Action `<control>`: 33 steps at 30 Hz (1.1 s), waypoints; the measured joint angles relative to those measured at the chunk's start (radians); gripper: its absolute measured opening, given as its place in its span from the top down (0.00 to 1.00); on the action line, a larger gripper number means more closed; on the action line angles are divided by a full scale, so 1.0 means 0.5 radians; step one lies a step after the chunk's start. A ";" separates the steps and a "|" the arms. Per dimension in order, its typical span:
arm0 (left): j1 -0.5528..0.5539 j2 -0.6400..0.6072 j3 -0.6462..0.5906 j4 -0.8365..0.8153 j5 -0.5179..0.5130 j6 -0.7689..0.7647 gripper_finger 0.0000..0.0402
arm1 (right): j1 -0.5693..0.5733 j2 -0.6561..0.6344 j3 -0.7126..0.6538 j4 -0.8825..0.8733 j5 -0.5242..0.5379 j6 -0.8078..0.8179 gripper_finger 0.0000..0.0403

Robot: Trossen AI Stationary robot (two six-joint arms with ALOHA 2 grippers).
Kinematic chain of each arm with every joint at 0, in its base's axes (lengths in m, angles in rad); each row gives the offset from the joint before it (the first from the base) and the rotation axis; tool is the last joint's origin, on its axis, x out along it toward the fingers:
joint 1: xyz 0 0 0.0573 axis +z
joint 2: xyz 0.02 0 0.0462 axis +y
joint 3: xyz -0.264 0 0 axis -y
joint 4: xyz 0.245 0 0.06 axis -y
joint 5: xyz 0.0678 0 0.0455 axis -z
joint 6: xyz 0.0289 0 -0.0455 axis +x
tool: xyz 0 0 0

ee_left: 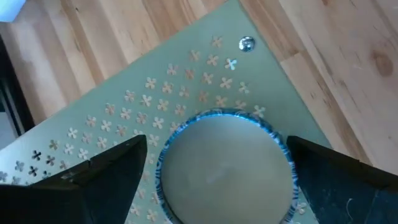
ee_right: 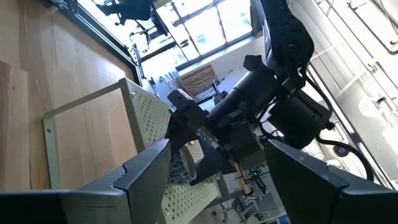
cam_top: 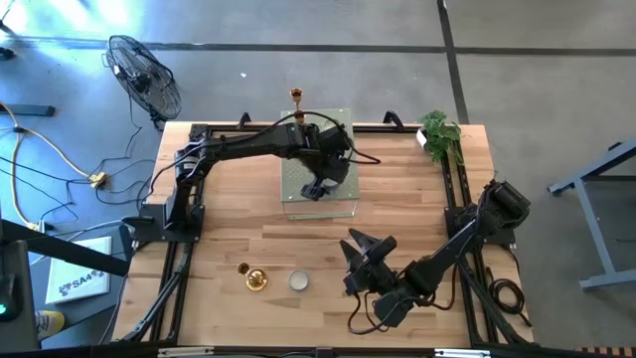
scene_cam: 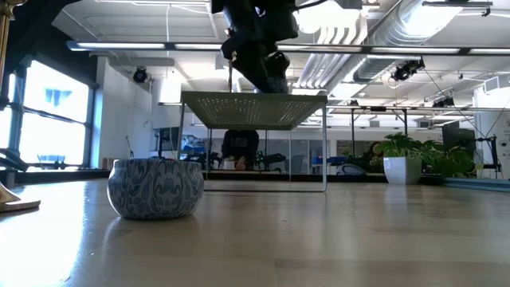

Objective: Pick & Place candle stick holders
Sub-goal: Put the top blue scented candle on the shelf aligned with the other blue scented candle

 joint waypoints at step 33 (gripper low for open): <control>-0.162 -0.059 0.302 -0.242 -0.406 -0.137 0.05 | 0.020 0.000 0.000 -0.021 0.000 0.010 0.36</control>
